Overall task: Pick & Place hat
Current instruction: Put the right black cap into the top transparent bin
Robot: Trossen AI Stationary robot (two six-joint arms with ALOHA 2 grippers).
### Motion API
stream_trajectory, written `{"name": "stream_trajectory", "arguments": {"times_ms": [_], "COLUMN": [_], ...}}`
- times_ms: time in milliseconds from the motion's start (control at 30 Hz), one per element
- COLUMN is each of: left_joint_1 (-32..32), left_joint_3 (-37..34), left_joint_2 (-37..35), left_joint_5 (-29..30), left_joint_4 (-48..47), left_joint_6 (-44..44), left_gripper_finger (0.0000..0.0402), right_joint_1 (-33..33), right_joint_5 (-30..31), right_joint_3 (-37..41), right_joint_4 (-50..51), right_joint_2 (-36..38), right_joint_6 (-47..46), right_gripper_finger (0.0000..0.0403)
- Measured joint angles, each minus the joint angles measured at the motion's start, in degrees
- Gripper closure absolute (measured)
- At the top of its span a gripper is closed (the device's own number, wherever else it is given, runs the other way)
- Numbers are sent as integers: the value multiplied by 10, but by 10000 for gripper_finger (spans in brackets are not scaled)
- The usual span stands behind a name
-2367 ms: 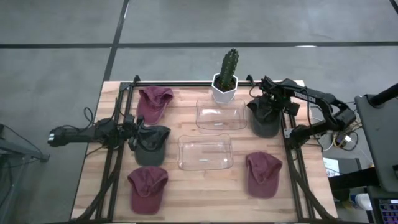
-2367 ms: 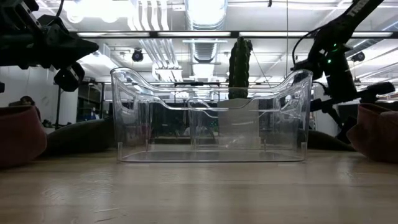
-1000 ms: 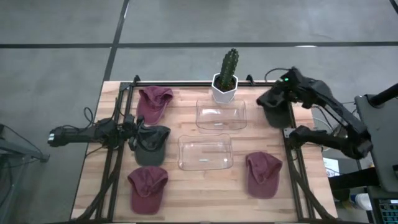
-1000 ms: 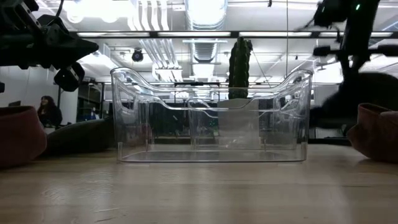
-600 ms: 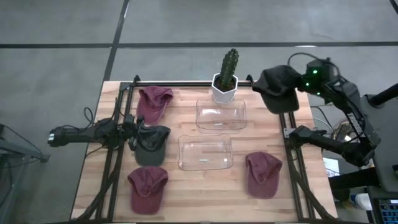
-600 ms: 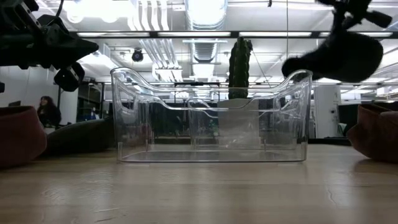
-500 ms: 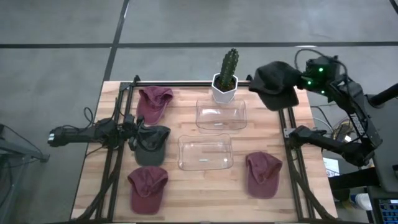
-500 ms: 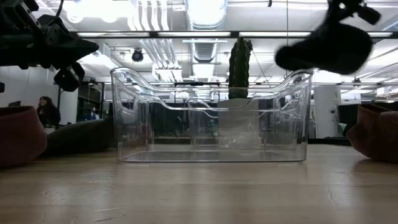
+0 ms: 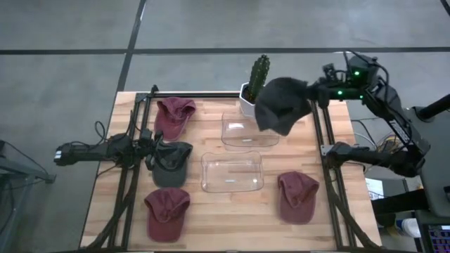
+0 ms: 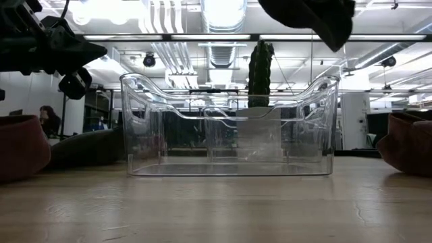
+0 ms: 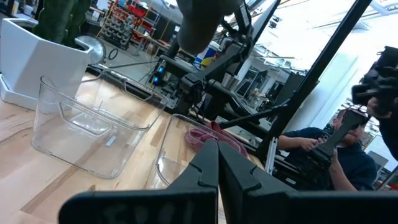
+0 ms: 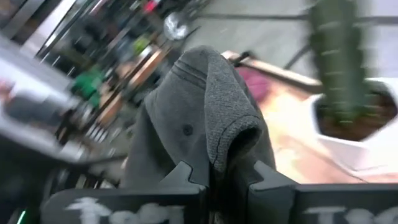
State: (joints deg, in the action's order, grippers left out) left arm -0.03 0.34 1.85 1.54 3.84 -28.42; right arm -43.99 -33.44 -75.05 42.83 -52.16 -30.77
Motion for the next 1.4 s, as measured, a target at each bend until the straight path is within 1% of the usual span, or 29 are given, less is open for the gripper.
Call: {"name": "stream_trajectory", "arguments": {"times_ms": [100,233,333,467,633,700,833,933,1200,1333,1400], "left_joint_1": [0,0,0,0,0,0,0,0,0,0,0], "left_joint_3": [0,0,0,0,0,0,0,0,0,0,0], "left_joint_2": [0,0,0,0,0,0,0,0,0,0,0], "left_joint_5": [0,0,0,0,0,0,0,0,0,0,0], "left_joint_4": [0,0,0,0,0,0,0,0,0,0,0], "left_joint_6": [0,-1,-1,-1,-1,-1,-1,-1,-1,-2,-3], "left_gripper_finger": [401,401,401,401,401,401,401,401,401,401,401], "right_joint_1": [50,111,142,159,163,163,167,168,167,165,165], "right_joint_5": [-46,-123,-161,-178,-180,-167,-63,-12,-8,-6,15], "right_joint_3": [0,0,-3,-3,-3,-3,-4,-4,-7,-33,-48], "right_joint_4": [-31,-71,-97,-125,-131,-137,-137,-135,-123,-76,-48], "right_joint_2": [-24,-56,-77,-99,-121,-130,-154,-180,-269,-306,-322], "right_joint_6": [44,114,132,133,131,118,106,118,175,229,251], "right_gripper_finger": [390,390,390,390,390,390,390,390,390,390,390]}}
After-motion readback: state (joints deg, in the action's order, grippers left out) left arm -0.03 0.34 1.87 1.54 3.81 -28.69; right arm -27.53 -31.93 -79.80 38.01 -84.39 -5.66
